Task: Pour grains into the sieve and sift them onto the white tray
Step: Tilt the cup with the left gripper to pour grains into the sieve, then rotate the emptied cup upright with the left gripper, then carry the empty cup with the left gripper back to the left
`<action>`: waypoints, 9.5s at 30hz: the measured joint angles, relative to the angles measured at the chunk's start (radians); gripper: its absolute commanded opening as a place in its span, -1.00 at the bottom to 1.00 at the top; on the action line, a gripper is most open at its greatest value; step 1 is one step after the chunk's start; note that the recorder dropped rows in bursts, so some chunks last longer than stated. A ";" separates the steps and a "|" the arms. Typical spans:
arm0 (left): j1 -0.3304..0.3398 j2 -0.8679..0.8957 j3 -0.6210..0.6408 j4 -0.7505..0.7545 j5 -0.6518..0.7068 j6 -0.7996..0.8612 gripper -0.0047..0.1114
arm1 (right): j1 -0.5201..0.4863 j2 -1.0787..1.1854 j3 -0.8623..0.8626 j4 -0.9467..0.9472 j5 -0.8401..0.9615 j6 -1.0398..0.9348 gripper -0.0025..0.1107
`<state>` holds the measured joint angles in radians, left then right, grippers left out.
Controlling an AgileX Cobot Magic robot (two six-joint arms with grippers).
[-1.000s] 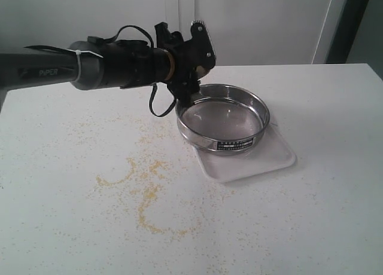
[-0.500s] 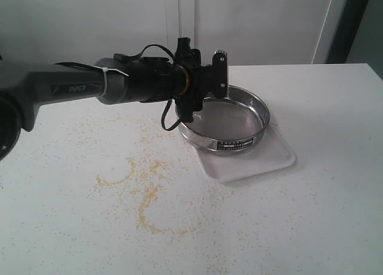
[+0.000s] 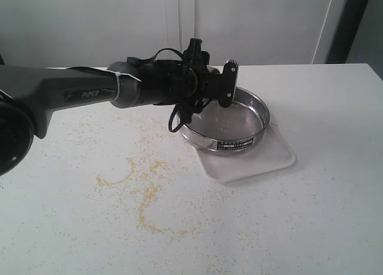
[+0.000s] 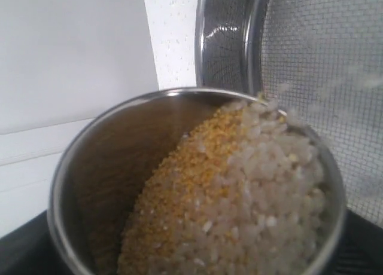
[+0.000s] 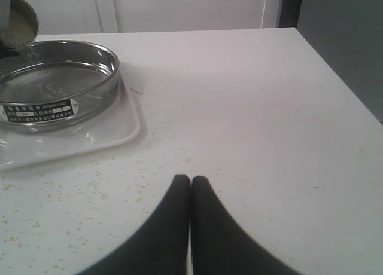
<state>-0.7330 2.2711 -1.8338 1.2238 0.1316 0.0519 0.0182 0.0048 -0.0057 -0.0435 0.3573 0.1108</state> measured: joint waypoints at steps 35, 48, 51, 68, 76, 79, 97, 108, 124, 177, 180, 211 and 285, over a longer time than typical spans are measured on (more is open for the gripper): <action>-0.045 0.022 -0.004 0.151 0.174 0.086 -0.92 | 0.000 0.000 0.000 0.000 0.000 0.000 -0.96; -0.092 0.034 -0.004 0.395 0.249 0.039 -0.92 | 0.000 0.000 0.000 0.000 0.000 0.000 -0.96; -0.095 0.049 -0.004 0.469 0.305 0.037 -0.92 | 0.000 0.000 0.000 0.000 0.000 0.000 -0.96; -0.123 0.054 -0.004 0.493 0.455 0.069 -0.92 | 0.000 0.000 0.000 0.000 0.000 0.000 -0.96; -0.132 0.056 -0.004 0.493 0.469 0.079 -0.92 | 0.000 0.000 0.000 0.000 0.000 0.000 -0.96; -0.142 0.056 -0.004 0.493 0.457 0.083 -0.92 | 0.000 0.000 0.000 0.000 0.000 0.000 -0.96; -0.163 0.058 -0.010 0.495 0.528 0.084 -0.92 | 0.000 0.000 0.000 0.000 0.000 0.000 -0.96; -0.203 0.056 -0.022 0.495 0.603 -0.014 -0.92 | 0.000 0.000 0.000 0.000 0.000 0.000 -0.96; -0.183 0.056 -0.024 0.495 0.608 0.008 -0.92 | 0.000 0.000 0.000 0.000 0.000 0.000 -0.96; -0.052 -0.125 -0.024 -0.576 0.373 -0.167 -0.92 | 0.000 0.000 0.000 0.000 0.000 0.000 -0.96; -0.013 -0.140 -0.024 -0.696 0.355 -0.118 -0.92 | 0.000 0.000 0.000 0.000 0.000 0.000 -0.96; 0.270 -0.256 0.187 -2.059 0.285 0.894 -0.92 | 0.000 0.000 0.000 0.000 0.000 0.000 -0.96; 0.594 -0.350 0.575 -2.648 0.230 1.759 -0.92 | 0.000 0.000 0.000 0.000 0.000 0.000 -0.96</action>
<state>-0.1394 1.9208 -1.2587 -1.4243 0.3620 1.8104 0.0182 0.0048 -0.0057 -0.0435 0.3568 0.1108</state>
